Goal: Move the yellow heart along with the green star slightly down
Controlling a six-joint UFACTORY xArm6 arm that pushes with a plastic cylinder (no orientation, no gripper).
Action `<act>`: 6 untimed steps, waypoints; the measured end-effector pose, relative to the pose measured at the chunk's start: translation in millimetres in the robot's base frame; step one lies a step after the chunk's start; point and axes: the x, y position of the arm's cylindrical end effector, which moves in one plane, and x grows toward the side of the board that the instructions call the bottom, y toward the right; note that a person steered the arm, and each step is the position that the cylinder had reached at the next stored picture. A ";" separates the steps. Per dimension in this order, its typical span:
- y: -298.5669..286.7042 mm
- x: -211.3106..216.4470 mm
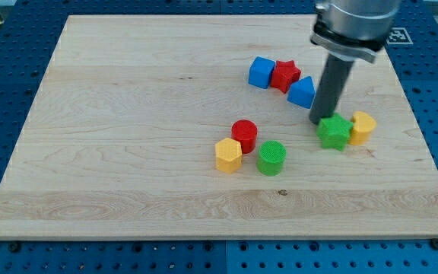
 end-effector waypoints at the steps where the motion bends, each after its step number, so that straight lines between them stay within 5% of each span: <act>1: 2.3 17.4; 3: 22.6 -34.2; 5: 124.1 -10.1; 6: 106.4 -3.6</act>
